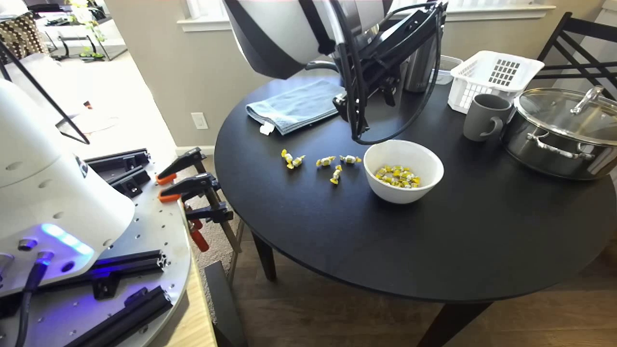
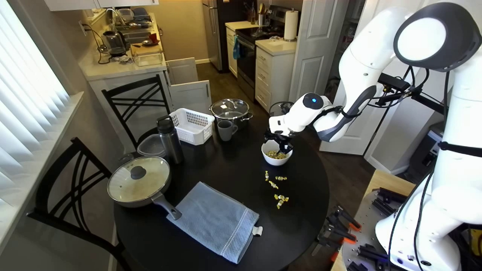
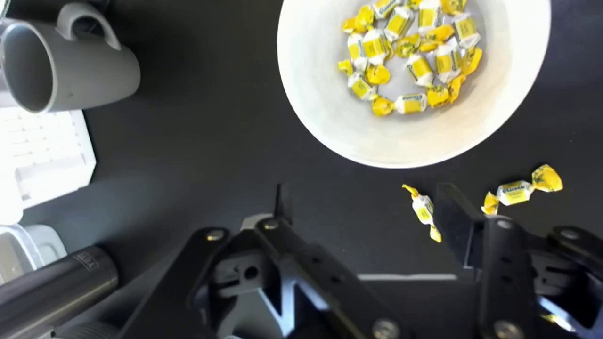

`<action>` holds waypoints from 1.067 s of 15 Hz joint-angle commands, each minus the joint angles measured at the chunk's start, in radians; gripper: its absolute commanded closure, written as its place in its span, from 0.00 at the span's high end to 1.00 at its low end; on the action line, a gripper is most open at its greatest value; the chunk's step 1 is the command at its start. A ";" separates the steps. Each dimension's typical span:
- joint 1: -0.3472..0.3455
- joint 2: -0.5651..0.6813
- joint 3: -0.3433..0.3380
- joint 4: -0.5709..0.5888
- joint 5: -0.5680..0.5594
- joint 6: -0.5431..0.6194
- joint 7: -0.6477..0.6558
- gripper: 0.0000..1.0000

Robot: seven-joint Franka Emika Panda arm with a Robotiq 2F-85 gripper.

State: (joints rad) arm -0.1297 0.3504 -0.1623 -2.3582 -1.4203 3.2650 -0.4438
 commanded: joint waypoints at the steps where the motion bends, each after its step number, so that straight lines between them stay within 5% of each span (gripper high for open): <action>1: -0.009 0.022 0.050 -0.022 -0.033 0.033 -0.028 1.00; 9: -0.003 0.242 0.100 -0.021 -0.204 0.044 -0.091 1.00; 16: 0.005 0.263 0.103 0.007 -0.235 -0.003 -0.051 1.00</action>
State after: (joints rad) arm -0.1263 0.6302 -0.0625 -2.3655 -1.6414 3.2876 -0.5054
